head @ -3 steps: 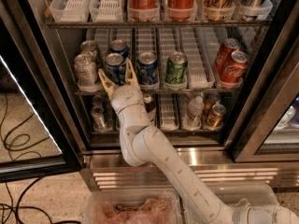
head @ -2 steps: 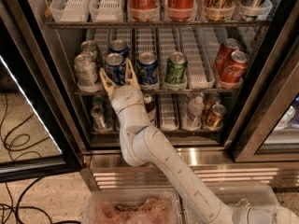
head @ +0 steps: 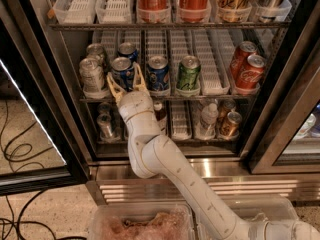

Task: Pick pepsi can from middle shelf of fridge

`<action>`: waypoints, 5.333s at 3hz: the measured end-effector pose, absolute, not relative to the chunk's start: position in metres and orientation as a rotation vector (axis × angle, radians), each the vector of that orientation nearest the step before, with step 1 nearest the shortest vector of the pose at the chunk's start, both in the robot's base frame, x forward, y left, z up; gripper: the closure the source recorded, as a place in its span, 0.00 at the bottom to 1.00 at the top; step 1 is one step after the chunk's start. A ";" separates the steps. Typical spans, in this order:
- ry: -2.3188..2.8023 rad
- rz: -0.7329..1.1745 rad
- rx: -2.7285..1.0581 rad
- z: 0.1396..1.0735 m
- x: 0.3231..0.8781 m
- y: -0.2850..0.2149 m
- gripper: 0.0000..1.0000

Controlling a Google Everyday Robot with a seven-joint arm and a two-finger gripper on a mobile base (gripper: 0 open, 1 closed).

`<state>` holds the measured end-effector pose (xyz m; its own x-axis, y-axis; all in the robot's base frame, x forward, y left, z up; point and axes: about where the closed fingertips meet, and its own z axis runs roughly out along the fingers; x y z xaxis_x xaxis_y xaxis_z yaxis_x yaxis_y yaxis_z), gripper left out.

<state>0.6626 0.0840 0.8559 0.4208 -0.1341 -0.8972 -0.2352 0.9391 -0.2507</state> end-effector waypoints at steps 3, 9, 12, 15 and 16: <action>1.128 0.063 -0.366 0.864 0.659 0.083 1.00; 1.019 0.052 -0.345 0.903 0.593 0.054 1.00; 1.101 0.020 -0.622 0.864 0.531 -0.003 1.00; 1.055 0.243 -0.624 0.860 0.511 0.013 1.00; 1.007 0.444 -0.568 0.862 0.465 0.032 1.00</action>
Offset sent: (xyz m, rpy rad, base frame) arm 0.0000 0.0000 0.0000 0.0000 0.0000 0.0000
